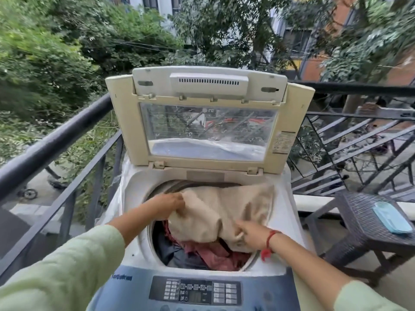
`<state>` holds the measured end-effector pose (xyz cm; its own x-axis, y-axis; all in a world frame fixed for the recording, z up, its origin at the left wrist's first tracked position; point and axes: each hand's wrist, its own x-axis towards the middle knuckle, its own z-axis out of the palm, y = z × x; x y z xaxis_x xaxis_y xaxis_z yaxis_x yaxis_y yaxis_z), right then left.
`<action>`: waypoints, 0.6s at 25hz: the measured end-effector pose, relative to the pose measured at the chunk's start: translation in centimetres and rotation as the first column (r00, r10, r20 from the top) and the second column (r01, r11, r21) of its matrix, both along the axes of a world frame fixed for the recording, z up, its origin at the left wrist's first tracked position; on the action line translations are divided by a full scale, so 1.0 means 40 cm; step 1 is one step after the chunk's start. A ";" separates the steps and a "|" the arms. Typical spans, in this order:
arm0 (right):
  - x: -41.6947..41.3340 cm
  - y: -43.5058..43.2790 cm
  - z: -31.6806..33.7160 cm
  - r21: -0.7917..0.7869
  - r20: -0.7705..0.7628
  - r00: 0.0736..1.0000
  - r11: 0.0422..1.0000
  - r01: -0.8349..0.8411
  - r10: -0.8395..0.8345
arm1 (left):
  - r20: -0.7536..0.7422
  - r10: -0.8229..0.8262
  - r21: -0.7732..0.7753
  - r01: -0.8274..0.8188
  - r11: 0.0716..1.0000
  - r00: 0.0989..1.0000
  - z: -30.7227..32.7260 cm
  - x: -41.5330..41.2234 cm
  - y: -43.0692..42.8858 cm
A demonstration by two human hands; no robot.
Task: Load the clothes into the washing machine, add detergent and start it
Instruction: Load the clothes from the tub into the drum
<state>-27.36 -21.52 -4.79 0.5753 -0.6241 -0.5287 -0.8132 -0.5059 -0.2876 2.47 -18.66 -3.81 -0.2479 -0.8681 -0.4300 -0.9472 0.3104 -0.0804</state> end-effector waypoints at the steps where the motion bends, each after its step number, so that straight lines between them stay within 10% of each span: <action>1: 0.011 0.022 -0.024 0.164 -0.219 0.963 0.979 -0.122 0.157 | 0.130 -0.008 0.354 -0.039 0.935 0.991 -0.022 -0.018 0.008; 3: 0.042 0.041 -0.045 0.270 -0.336 0.882 0.931 -0.245 0.330 | 0.248 -0.099 0.590 -0.070 0.805 0.964 -0.050 -0.059 0.011; 6: 0.072 0.020 -0.025 0.157 0.000 0.997 0.985 -0.074 0.075 | -0.018 0.115 0.164 -0.110 0.980 0.993 -0.052 -0.110 -0.012; 8: 0.057 -0.003 -0.025 -0.186 0.037 0.999 0.982 0.019 -0.013 | -0.247 0.196 -0.071 -0.220 0.973 0.949 -0.074 -0.150 -0.026; 11: 0.013 -0.010 -0.057 -0.319 -0.385 0.922 0.943 -0.100 -0.032 | -0.087 0.377 0.154 -0.362 0.919 0.922 -0.132 -0.218 -0.014; 15: 0.051 0.019 -0.126 -0.042 -0.614 0.781 0.984 -0.170 0.109 | 0.103 0.511 0.226 -0.521 0.823 0.853 -0.202 -0.218 0.018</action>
<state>-25.31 -20.78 -9.83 0.2385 -0.6242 -0.7439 -0.7219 -0.6264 0.2941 -6.24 -17.96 -11.88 0.2271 -0.7355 -0.6383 -0.9723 -0.2089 -0.1052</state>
